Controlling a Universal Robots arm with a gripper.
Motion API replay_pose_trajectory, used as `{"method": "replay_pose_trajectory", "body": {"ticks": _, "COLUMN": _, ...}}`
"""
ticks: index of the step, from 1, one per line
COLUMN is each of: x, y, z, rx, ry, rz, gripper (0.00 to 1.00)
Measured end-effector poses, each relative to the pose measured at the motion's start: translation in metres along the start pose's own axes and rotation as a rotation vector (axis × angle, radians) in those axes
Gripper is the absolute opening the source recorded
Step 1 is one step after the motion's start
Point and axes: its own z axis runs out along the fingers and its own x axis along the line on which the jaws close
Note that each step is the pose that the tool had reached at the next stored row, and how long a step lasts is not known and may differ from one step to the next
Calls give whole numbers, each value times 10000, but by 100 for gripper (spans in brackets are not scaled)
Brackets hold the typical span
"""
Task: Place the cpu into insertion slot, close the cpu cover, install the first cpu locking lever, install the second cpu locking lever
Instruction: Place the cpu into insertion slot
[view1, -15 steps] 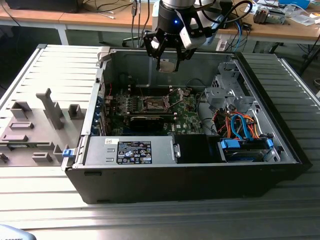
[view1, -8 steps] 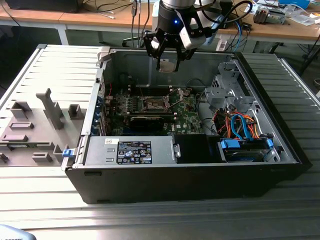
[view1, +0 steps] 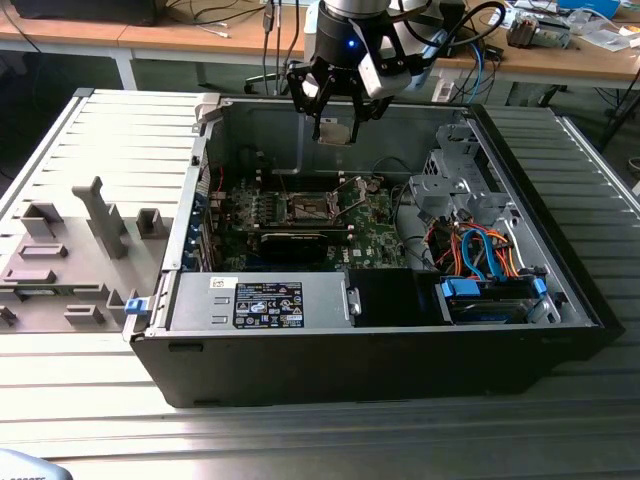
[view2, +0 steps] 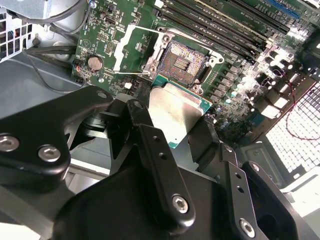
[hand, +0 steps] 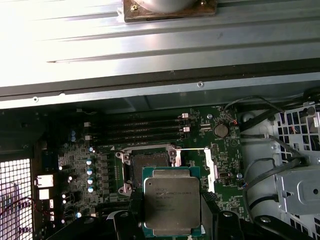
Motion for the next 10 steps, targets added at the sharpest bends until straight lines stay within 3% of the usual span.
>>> {"method": "replay_pose_trajectory", "body": {"ticks": 10, "x": 0, "y": 0, "z": 0, "rx": -1, "ry": -7, "rz": 86, "gripper": 55}}
